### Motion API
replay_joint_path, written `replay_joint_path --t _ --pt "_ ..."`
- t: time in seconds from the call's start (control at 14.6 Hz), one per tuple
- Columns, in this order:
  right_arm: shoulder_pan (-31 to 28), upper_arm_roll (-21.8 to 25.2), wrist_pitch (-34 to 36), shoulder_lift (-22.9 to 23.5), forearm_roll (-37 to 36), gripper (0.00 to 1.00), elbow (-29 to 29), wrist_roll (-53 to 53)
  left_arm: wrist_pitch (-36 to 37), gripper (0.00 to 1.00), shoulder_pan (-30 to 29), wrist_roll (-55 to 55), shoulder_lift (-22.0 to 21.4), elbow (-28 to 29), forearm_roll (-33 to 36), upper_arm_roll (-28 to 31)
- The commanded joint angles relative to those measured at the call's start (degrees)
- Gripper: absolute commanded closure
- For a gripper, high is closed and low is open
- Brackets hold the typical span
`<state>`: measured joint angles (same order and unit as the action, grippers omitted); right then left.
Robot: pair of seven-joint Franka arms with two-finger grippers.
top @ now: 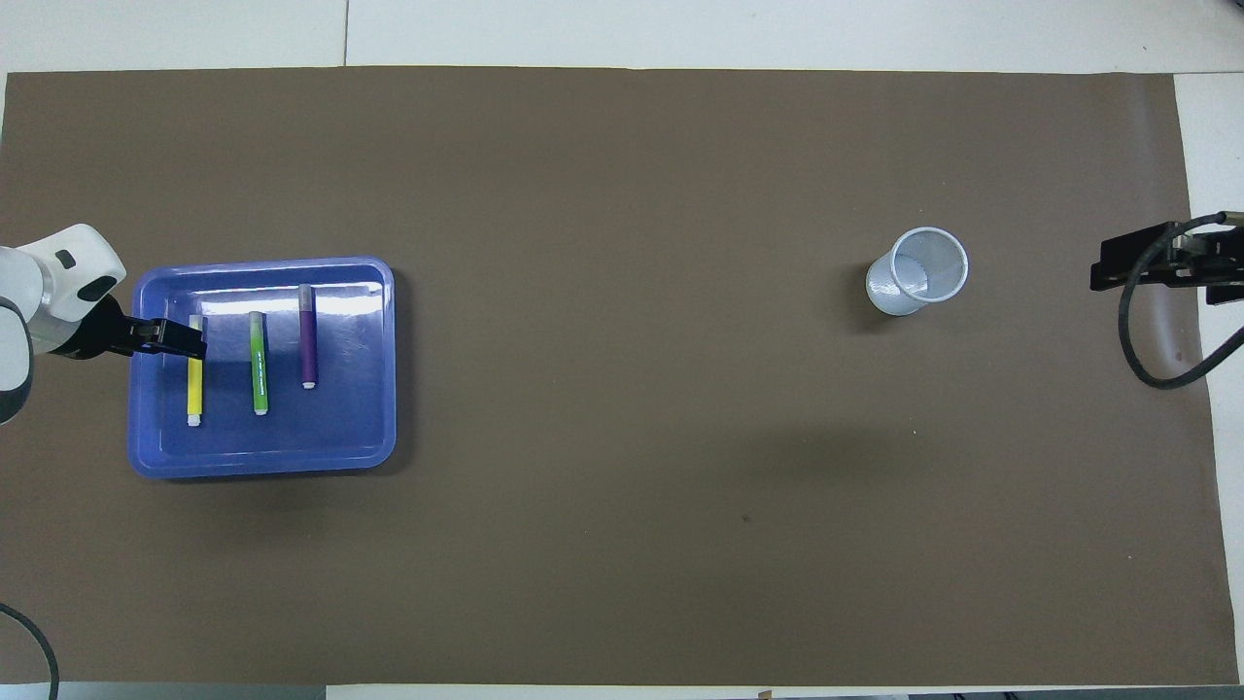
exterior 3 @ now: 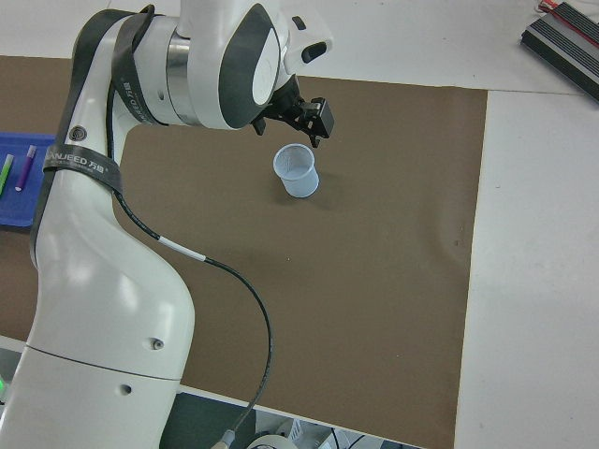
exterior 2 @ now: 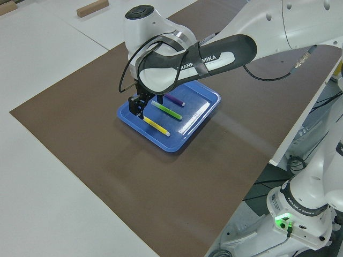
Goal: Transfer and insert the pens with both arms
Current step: 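Lower the left gripper onto the yellow pen in the tray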
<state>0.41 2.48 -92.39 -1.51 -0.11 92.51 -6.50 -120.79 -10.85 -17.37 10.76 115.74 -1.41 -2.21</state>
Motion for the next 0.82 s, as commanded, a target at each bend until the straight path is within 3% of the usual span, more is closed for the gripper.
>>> replay_joint_path --t 0.0,0.55,0.75 --pt "-0.49 -0.28 0.63 -0.07 0.02 0.0 0.04 -0.88 -2.87 0.13 -0.13 -1.0 1.36 1.15 -0.35 0.18" --pt "-0.5 -0.28 0.37 -0.07 0.02 0.0 0.13 -0.97 -5.16 0.21 -0.57 -0.91 4.62 1.24 -0.44 0.18" --pt "-0.5 -0.28 0.37 -0.24 0.02 0.0 0.74 -1.23 -5.68 0.33 -0.57 -0.73 4.88 1.24 -0.44 0.18"
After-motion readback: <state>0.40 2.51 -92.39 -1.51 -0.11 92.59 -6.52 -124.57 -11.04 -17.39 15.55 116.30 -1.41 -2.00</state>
